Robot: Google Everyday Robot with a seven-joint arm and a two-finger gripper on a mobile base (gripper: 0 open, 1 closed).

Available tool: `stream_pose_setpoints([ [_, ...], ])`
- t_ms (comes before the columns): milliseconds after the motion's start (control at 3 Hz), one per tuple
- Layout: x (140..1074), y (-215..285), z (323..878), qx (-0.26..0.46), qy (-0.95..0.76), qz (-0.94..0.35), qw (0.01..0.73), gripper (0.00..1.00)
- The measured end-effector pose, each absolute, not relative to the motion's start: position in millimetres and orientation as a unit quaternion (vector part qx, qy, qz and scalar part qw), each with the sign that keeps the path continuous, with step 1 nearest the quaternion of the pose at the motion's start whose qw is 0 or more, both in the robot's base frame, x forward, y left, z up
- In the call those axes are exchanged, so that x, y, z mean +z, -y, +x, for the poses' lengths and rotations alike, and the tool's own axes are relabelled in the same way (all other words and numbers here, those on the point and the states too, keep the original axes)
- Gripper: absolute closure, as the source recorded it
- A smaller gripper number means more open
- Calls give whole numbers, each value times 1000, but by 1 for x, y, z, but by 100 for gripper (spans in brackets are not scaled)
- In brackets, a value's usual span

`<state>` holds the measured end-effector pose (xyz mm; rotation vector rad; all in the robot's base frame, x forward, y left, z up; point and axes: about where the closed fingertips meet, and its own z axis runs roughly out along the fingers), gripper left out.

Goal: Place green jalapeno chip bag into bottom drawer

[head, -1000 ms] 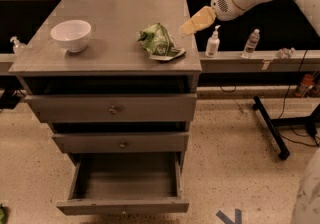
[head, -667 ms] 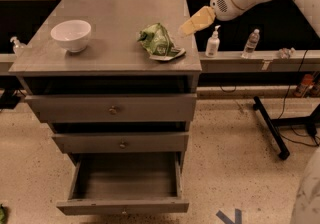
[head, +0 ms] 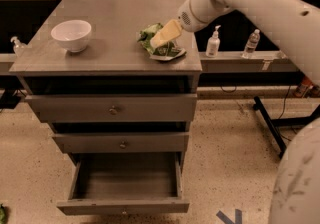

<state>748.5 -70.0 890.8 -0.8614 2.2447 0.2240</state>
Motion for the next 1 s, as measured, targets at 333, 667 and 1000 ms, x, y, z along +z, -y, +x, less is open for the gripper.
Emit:
stream_pose_setpoints([
  [333,863,34,755,96,-877,-321,345,1],
  [667,851,20,757,108,-882,-307,340,23],
  [1000,841,14,758,121,-879,-311,340,54],
])
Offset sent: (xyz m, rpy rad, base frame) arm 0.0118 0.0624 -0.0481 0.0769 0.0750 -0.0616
